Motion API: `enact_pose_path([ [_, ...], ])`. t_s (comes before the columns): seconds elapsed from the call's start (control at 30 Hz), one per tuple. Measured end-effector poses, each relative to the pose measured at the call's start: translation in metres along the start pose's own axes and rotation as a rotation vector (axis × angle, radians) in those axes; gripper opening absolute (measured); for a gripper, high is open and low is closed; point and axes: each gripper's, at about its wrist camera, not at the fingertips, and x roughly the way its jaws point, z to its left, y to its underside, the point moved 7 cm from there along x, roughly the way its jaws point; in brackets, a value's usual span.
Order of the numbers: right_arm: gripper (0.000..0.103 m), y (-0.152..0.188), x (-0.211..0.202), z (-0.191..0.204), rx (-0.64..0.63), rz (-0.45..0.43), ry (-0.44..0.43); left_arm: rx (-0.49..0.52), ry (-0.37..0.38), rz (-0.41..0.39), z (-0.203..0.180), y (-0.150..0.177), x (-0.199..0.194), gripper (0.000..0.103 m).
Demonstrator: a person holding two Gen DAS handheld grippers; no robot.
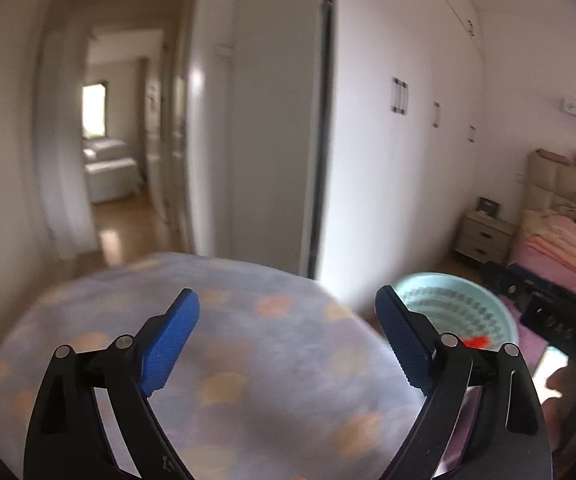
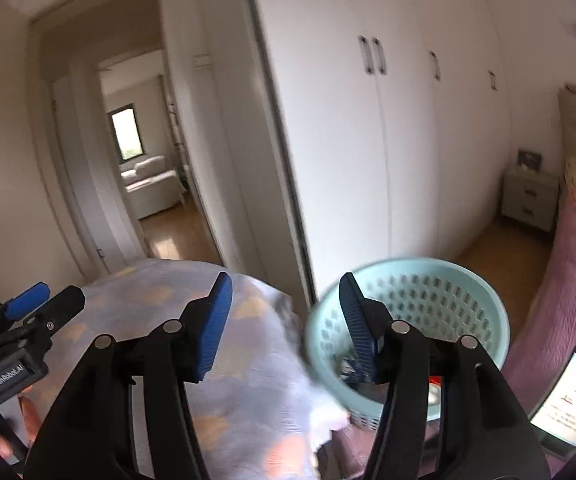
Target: Collect trash
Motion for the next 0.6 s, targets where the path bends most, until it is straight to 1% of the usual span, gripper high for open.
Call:
enact_pose_path([
  [0.03,0.057,0.001,-0.001,0.007,-0.002,-0.005,-0.004,0.005,-0.034,-0.018,0.009,0.003,-0.005,0.088],
  [0.07,0.063,0.004,-0.002,0.013,-0.002,-0.009,-0.006,0.009,-0.054,-0.029,0.013,0.004,-0.008,0.088],
  [0.1,0.066,0.006,-0.002,0.018,-0.003,-0.012,-0.006,0.014,-0.078,-0.045,0.02,0.006,-0.011,0.088],
  [0.17,0.068,0.01,-0.002,0.027,-0.02,-0.021,0.009,0.015,-0.112,-0.059,0.03,0.012,-0.013,0.088],
  [0.27,0.069,0.014,-0.002,0.034,-0.043,-0.039,0.068,-0.01,-0.108,-0.055,0.042,0.019,-0.012,0.088],
  [0.33,0.072,0.015,-0.002,0.038,-0.048,-0.053,0.109,-0.025,-0.101,-0.052,0.051,0.025,-0.01,0.088],
  [0.47,0.072,0.024,-0.002,0.035,-0.061,-0.076,0.192,-0.051,-0.121,-0.057,0.065,0.04,-0.003,0.088],
  [0.5,0.072,0.027,-0.002,0.034,-0.062,-0.079,0.217,-0.056,-0.127,-0.051,0.067,0.044,-0.002,0.088],
  [0.57,0.072,0.033,-0.002,0.031,-0.052,-0.084,0.239,-0.057,-0.136,-0.014,0.069,0.049,0.002,0.088],
  [0.6,0.072,0.036,-0.001,0.027,-0.041,-0.085,0.25,-0.058,-0.127,-0.019,0.069,0.049,0.0,0.088],
])
